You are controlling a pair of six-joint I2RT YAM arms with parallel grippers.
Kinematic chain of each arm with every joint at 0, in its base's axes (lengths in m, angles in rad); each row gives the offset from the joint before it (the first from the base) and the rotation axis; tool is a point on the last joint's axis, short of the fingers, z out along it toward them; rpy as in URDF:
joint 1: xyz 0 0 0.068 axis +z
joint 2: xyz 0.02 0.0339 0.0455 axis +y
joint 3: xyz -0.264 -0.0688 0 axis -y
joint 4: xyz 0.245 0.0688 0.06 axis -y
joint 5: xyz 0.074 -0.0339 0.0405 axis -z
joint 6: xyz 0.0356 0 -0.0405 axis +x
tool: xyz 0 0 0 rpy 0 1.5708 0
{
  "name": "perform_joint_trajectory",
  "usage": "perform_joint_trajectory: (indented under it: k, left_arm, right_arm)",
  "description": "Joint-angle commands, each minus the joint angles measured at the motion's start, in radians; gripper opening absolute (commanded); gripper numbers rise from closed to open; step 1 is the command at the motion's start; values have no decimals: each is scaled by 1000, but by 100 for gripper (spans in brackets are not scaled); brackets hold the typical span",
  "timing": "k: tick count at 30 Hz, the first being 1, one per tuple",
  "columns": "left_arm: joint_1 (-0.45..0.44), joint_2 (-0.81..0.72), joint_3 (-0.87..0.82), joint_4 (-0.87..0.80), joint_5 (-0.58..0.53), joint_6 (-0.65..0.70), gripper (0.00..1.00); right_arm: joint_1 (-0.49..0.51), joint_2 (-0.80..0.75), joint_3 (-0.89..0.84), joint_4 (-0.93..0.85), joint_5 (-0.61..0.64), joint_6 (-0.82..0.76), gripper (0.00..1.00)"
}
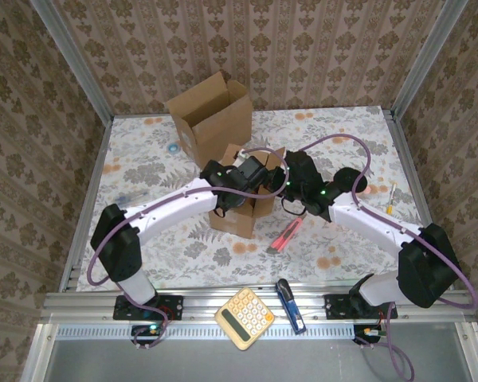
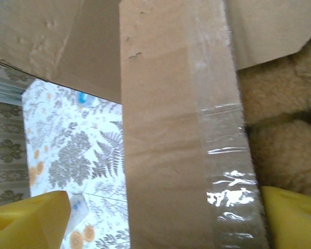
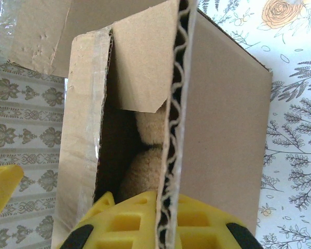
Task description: Unpack the express box
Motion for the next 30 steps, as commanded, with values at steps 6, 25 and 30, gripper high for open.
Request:
perform_joint_trajectory:
  k: [6, 25, 30]
  left_arm:
    - [-22, 52, -6, -18, -145, 61, 87]
    - [-48, 82, 37, -88, -236, 69, 28]
    - [-47, 76, 51, -114, -230, 58, 1]
  right_arm:
    - [-9, -24, -24, -1, 17, -18, 0]
    - [-16, -37, -31, -11, 29, -22, 0]
    - [-16, -37, -32, -38, 53, -30, 0]
